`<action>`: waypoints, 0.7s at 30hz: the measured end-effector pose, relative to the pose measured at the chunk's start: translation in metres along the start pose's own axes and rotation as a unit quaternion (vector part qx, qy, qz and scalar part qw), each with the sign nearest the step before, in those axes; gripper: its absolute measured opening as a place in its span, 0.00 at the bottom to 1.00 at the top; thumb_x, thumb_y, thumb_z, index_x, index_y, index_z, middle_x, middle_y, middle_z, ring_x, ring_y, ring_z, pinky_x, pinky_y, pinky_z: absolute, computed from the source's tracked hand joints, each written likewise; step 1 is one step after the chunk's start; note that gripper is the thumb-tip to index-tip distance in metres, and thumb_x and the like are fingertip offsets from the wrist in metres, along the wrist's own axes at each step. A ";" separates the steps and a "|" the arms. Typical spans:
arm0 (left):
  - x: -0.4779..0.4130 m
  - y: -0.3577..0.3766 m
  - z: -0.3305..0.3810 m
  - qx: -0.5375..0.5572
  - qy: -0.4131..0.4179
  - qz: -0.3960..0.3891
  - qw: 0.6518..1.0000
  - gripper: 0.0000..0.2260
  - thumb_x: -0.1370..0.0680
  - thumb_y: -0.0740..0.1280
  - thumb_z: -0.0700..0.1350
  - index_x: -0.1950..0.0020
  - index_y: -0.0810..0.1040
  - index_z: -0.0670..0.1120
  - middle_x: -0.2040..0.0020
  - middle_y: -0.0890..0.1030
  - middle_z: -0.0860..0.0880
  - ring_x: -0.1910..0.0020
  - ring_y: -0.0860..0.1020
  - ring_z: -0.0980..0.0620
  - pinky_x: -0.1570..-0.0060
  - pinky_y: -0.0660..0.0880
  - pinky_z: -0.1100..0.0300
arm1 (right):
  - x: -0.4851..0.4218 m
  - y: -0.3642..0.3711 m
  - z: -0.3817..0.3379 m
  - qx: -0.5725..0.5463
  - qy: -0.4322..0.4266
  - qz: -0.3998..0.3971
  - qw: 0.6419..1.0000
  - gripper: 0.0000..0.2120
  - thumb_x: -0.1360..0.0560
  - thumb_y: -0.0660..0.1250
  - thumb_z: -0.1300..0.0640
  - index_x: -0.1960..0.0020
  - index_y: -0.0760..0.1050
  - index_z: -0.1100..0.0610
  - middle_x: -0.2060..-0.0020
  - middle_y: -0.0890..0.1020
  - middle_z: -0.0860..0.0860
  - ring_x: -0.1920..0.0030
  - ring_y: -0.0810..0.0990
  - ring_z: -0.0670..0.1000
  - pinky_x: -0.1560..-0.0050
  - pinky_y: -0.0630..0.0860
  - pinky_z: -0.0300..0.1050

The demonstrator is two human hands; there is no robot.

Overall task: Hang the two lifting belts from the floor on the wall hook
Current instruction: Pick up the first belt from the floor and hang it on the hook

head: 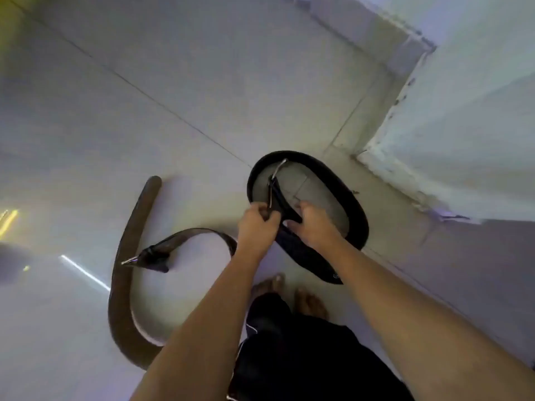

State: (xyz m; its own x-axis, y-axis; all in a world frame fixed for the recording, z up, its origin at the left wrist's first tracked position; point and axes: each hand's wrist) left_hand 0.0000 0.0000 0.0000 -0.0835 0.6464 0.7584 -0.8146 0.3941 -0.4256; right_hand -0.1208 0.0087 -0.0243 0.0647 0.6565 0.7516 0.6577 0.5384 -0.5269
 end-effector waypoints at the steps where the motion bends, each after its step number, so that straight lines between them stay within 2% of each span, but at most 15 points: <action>1: -0.007 0.004 -0.004 0.014 -0.002 -0.001 1.000 0.17 0.22 0.62 0.45 0.34 0.71 0.41 0.40 0.78 0.44 0.46 0.76 0.49 0.53 0.66 0.63 | -0.010 0.010 0.004 0.002 0.003 -0.004 1.000 0.22 0.25 0.66 0.52 0.36 0.69 0.62 0.40 0.78 0.61 0.40 0.76 0.60 0.43 0.75 0.51; 4: -0.028 0.012 -0.017 0.036 -0.017 0.007 0.999 0.17 0.21 0.62 0.45 0.34 0.71 0.41 0.39 0.77 0.44 0.48 0.73 0.51 0.52 0.66 0.62 | -0.027 0.024 0.011 0.002 0.010 0.012 1.000 0.16 0.24 0.63 0.54 0.41 0.71 0.63 0.45 0.80 0.62 0.46 0.79 0.62 0.50 0.77 0.51; 7: -0.024 0.010 -0.016 0.056 -0.021 0.000 0.998 0.18 0.21 0.61 0.45 0.32 0.70 0.41 0.38 0.77 0.43 0.48 0.73 0.52 0.51 0.67 0.62 | -0.021 0.013 0.011 0.026 -0.004 0.051 0.998 0.14 0.21 0.58 0.56 0.42 0.72 0.64 0.49 0.80 0.63 0.49 0.79 0.63 0.58 0.73 0.46; 9: -0.005 0.003 -0.003 0.058 -0.020 -0.005 0.998 0.19 0.21 0.61 0.44 0.31 0.69 0.40 0.37 0.77 0.43 0.49 0.73 0.52 0.51 0.67 0.62 | 0.001 -0.011 0.006 0.012 -0.017 0.075 0.997 0.14 0.22 0.58 0.55 0.42 0.72 0.62 0.49 0.81 0.63 0.49 0.79 0.63 0.54 0.76 0.49; 10: 0.008 -0.002 0.005 0.067 -0.022 -0.009 0.997 0.19 0.21 0.61 0.44 0.31 0.68 0.40 0.37 0.77 0.42 0.47 0.74 0.51 0.50 0.68 0.62 | 0.017 -0.026 0.002 -0.013 -0.024 0.079 0.996 0.14 0.22 0.58 0.55 0.41 0.71 0.62 0.49 0.81 0.63 0.48 0.79 0.63 0.51 0.77 0.52; 12: 0.043 -0.013 0.033 0.093 -0.023 -0.012 0.995 0.21 0.22 0.63 0.45 0.31 0.68 0.39 0.39 0.77 0.43 0.43 0.75 0.47 0.46 0.69 0.59 | 0.056 -0.062 -0.013 -0.070 -0.037 0.090 0.993 0.15 0.22 0.59 0.56 0.38 0.70 0.60 0.47 0.81 0.63 0.45 0.79 0.63 0.46 0.75 0.51; 15: 0.109 -0.038 0.093 0.167 0.020 0.005 0.986 0.20 0.24 0.67 0.46 0.37 0.67 0.38 0.48 0.76 0.44 0.51 0.76 0.48 0.48 0.74 0.56 | 0.127 -0.124 -0.046 -0.153 -0.047 0.108 0.981 0.17 0.22 0.60 0.55 0.35 0.69 0.58 0.43 0.79 0.60 0.41 0.77 0.60 0.42 0.71 0.48; 16: 0.136 -0.049 0.118 0.194 0.040 0.020 0.980 0.19 0.25 0.68 0.45 0.40 0.64 0.41 0.50 0.76 0.45 0.53 0.77 0.48 0.49 0.76 0.54 | 0.153 -0.147 -0.059 -0.173 -0.055 0.121 0.976 0.16 0.22 0.61 0.55 0.36 0.70 0.58 0.43 0.79 0.60 0.41 0.77 0.59 0.41 0.71 0.49; 17: 0.164 -0.064 0.143 0.220 0.057 0.034 0.973 0.20 0.25 0.69 0.44 0.41 0.61 0.43 0.50 0.75 0.45 0.53 0.77 0.49 0.50 0.77 0.54 | 0.180 -0.170 -0.071 -0.192 -0.065 0.141 0.969 0.15 0.22 0.60 0.55 0.37 0.70 0.58 0.45 0.80 0.59 0.43 0.77 0.59 0.41 0.73 0.51; 19: 0.218 -0.093 0.186 0.263 0.092 0.051 0.959 0.26 0.25 0.68 0.44 0.35 0.56 0.44 0.44 0.71 0.45 0.49 0.75 0.49 0.48 0.75 0.56 | 0.235 -0.217 -0.097 -0.241 -0.069 0.183 0.951 0.13 0.22 0.60 0.55 0.39 0.71 0.58 0.49 0.79 0.56 0.47 0.78 0.58 0.45 0.76 0.54; 21: 0.268 -0.122 0.218 0.259 0.116 0.034 0.958 0.29 0.24 0.68 0.48 0.29 0.56 0.44 0.40 0.69 0.46 0.45 0.72 0.50 0.45 0.70 0.56 | 0.293 -0.262 -0.123 -0.293 -0.085 0.223 0.926 0.12 0.22 0.60 0.57 0.40 0.72 0.59 0.50 0.79 0.56 0.50 0.78 0.55 0.50 0.75 0.50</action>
State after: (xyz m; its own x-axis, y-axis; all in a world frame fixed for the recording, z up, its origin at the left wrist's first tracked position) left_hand -0.0480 -0.0178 0.3630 -0.0660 0.8102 0.5824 -0.9925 0.0069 -0.1222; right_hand -0.1821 -0.0051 0.3822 0.3418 0.8449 0.4116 0.8916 -0.1530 -0.4263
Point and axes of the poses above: each hand's wrist, its own x-axis away from the middle knuckle, its own y-axis out of the palm, z = x × y
